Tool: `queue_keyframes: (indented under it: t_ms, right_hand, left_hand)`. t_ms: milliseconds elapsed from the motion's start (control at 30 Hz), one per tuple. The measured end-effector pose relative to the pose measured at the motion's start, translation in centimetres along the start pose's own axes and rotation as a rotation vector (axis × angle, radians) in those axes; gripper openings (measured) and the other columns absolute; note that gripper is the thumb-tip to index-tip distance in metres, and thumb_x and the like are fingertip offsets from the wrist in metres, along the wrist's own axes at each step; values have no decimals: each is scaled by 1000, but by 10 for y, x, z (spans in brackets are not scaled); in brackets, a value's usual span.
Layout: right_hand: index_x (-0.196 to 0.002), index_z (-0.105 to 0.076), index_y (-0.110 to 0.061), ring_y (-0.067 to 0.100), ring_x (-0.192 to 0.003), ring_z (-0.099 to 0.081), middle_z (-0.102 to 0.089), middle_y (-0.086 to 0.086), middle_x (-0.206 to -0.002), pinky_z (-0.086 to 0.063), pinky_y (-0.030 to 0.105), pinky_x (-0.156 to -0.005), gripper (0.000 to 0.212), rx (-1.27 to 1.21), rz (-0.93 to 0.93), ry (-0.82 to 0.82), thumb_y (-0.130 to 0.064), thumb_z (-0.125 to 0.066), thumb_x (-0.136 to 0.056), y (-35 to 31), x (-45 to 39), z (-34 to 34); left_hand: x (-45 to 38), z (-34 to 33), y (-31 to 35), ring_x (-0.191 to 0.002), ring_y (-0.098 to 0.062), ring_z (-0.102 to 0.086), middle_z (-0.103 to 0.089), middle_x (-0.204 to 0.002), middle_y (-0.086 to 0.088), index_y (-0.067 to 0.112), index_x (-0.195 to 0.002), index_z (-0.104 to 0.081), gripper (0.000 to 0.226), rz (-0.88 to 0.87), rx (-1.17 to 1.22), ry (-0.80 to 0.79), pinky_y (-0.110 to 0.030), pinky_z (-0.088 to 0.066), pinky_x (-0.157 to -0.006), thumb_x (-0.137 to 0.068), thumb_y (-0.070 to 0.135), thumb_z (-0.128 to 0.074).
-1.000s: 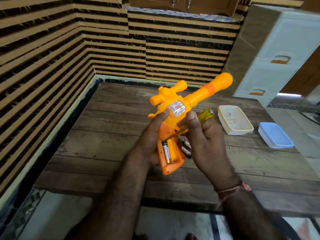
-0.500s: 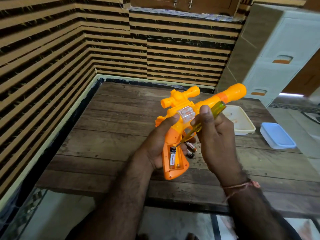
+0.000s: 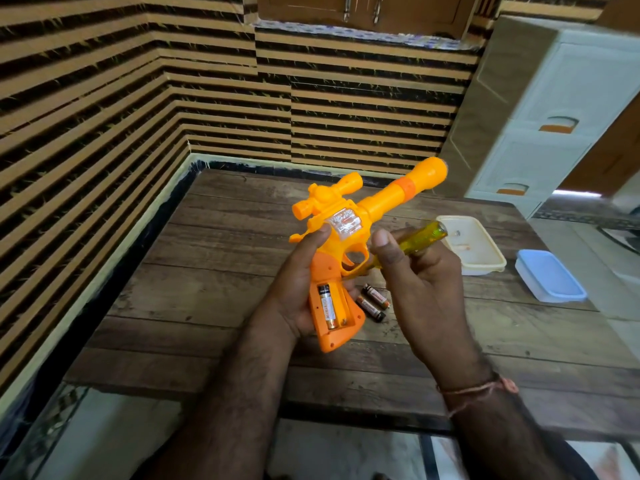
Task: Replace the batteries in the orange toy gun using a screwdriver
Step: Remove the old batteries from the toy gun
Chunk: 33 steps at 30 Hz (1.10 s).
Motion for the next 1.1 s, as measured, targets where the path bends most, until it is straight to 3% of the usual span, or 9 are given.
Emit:
queue_keyframes:
  t_ms: [100, 200, 333, 467, 567, 667, 833, 1000, 1100]
  right_hand:
    - [-95, -69, -6, 21, -62, -67, -71, 10, -74, -52, 26, -52, 20, -46, -35, -1, -23, -60, -93, -5, 2, 0]
    - [-115, -66, -13, 19, -79, -73, -74, 12, -92, -56, 25, -65, 24, -62, -8, -61, -19, -58, -93, -12, 7, -7]
    - [-124, -60, -19, 18, -108, -64, -66, -1, -116, -54, 45, -87, 29, 210, 77, -178, -23, -55, -96, 2, 20, -18]
    - [-130, -49, -20, 16, -122, -49, -52, -10, -126, -41, 45, -95, 40, 541, 351, -319, -16, -49, -90, 13, 39, -31]
    - [-134, -44, -17, 18, -135, -39, -46, -8, -133, -34, 41, -98, 56, 667, 412, -377, -14, -48, -78, 19, 43, -37]
    - [-132, -46, -16, 22, -132, -43, -47, -5, -133, -35, 46, -94, 55, 717, 423, -376, -15, -51, -78, 21, 43, -39]
    - [-124, -45, -20, 24, -123, -48, -60, 3, -123, -37, 46, -90, 63, 748, 451, -373, -12, -69, -67, 19, 43, -40]
    - [-117, -47, -22, 25, -106, -51, -59, 1, -113, -41, 47, -81, 46, 800, 466, -362, -19, -54, -71, 17, 42, -41]
    - [-115, -46, -23, 26, -100, -50, -59, 4, -106, -42, 46, -77, 45, 836, 460, -363, -22, -49, -71, 16, 41, -41]
  left_hand:
    - [1, 1, 2, -47, -14, -59, -66, -64, -7, 11, -102, -65, 46, 18, -4, 7, -23, -45, -49, -98, 49, -38]
    - [0, 3, 5, -58, -16, -64, -68, -74, -6, 13, -109, -65, 43, 3, 54, 41, -25, -51, -53, -96, 49, -45]
    - [-2, 8, 4, -76, -23, -66, -68, -85, -9, 13, -109, -66, 46, 38, 56, 68, -34, -53, -73, -94, 53, -49]
    - [0, 10, 6, -36, -15, -55, -59, -59, -8, 8, -91, -58, 53, 102, 42, 61, -17, -45, -41, -94, 58, -42]
    - [-3, 16, 7, -61, -21, -59, -59, -82, -12, 8, -89, -68, 59, 74, 38, 92, -23, -45, -61, -89, 63, -50]
    - [-4, 19, 7, -79, -25, -50, -62, -89, -12, 15, -84, -78, 56, 38, 29, 128, -32, -32, -72, -84, 66, -55]
    - [-8, 22, 7, -81, -27, -60, -68, -87, -14, 14, -83, -80, 53, -1, 16, 137, -38, -43, -77, -89, 58, -50]
    - [-4, 19, 9, -84, -29, -66, -68, -97, -19, 12, -86, -80, 53, 16, 3, 135, -40, -51, -84, -89, 56, -50]
    - [-4, 20, 9, -86, -29, -67, -68, -99, -19, 8, -108, -71, 53, 12, -23, 153, -42, -53, -83, -91, 54, -50]
Point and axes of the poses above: each hand's wrist, its own x-axis away from the middle knuckle, its own z-axis out of the back of the hand, y = z × x, the point moved 4 cm from there along -x, towards the middle knuckle
